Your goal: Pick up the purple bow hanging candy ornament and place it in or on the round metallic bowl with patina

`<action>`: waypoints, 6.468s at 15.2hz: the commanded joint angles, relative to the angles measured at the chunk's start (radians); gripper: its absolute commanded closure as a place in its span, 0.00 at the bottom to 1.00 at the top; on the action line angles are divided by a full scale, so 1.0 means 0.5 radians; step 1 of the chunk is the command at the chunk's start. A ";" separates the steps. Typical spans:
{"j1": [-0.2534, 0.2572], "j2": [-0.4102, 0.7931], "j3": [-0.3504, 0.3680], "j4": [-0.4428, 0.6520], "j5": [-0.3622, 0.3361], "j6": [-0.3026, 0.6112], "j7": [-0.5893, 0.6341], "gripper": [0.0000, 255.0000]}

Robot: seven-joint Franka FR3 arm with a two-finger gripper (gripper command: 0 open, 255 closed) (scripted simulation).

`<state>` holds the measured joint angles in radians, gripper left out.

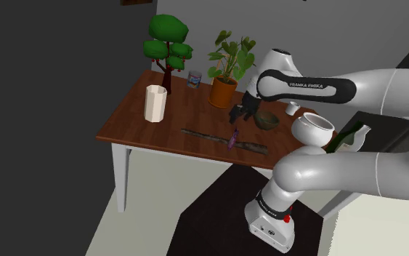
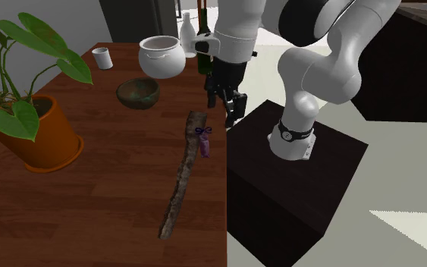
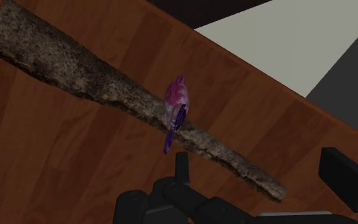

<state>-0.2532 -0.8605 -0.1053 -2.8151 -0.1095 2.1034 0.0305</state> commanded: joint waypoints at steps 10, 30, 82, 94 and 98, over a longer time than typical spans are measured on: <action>-0.250 0.327 -0.097 -0.237 -0.175 0.663 0.115 0.00; -0.256 0.414 -0.106 -0.260 -0.188 0.773 0.119 1.00; -0.244 1.016 -0.867 1.414 -0.061 -0.212 -0.864 1.00; -0.400 2.064 -1.335 2.505 0.691 -0.500 -1.658 1.00; -0.534 2.263 -1.327 2.688 0.844 -0.550 -1.769 1.00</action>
<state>-0.5148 0.2617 -0.7702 -1.4712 0.3043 1.8219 -0.8467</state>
